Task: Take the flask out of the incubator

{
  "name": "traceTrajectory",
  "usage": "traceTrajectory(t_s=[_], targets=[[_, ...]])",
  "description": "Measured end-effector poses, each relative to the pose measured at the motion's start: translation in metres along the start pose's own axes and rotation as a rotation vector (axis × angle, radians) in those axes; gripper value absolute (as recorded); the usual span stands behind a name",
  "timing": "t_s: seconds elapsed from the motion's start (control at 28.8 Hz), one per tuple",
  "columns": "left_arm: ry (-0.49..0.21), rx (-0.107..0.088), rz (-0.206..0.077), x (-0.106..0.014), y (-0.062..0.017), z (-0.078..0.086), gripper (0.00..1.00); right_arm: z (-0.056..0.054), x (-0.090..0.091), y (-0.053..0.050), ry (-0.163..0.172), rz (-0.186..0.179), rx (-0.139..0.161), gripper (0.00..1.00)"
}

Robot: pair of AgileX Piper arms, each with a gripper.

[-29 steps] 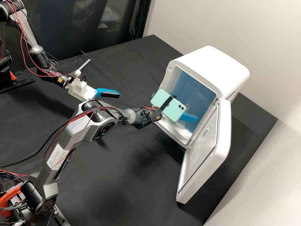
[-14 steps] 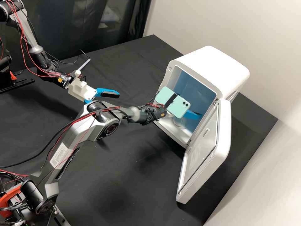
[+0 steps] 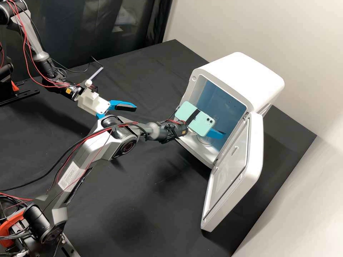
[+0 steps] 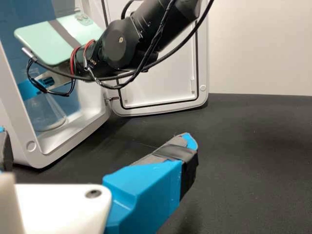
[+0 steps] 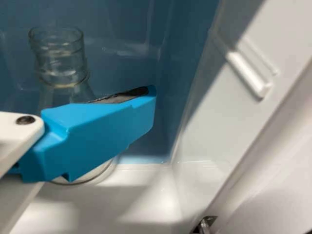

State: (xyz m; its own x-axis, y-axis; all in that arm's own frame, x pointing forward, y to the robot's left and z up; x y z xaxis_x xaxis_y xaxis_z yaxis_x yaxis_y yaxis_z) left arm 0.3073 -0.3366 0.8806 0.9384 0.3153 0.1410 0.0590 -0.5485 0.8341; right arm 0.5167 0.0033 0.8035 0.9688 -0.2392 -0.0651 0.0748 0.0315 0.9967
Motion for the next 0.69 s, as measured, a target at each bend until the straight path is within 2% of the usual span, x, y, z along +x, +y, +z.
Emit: traceTrajectory(t_s=[0.1,0.14,0.24,0.45,0.69], targets=[[0.0,0.0,0.0,0.0,0.0,0.0,1.0,0.0021,0.0008,-0.0029,-0.009,-0.015,0.001,1.0],[0.0,0.0,0.0,0.0,0.0,0.0,1.0,0.0022,0.0008,-0.0031,-0.01,-0.017,0.005,0.0],[0.0,0.0,0.0,0.0,0.0,0.0,1.0,0.0046,0.0025,-0.006,-0.014,-0.022,0.015,0.0],[0.0,0.0,0.0,0.0,0.0,0.0,1.0,0.0054,0.0035,-0.0089,-0.005,-0.033,-0.002,0.0],[0.0,0.0,0.0,0.0,0.0,0.0,1.0,0.0053,0.0035,-0.009,-0.004,-0.034,-0.004,0.0]])
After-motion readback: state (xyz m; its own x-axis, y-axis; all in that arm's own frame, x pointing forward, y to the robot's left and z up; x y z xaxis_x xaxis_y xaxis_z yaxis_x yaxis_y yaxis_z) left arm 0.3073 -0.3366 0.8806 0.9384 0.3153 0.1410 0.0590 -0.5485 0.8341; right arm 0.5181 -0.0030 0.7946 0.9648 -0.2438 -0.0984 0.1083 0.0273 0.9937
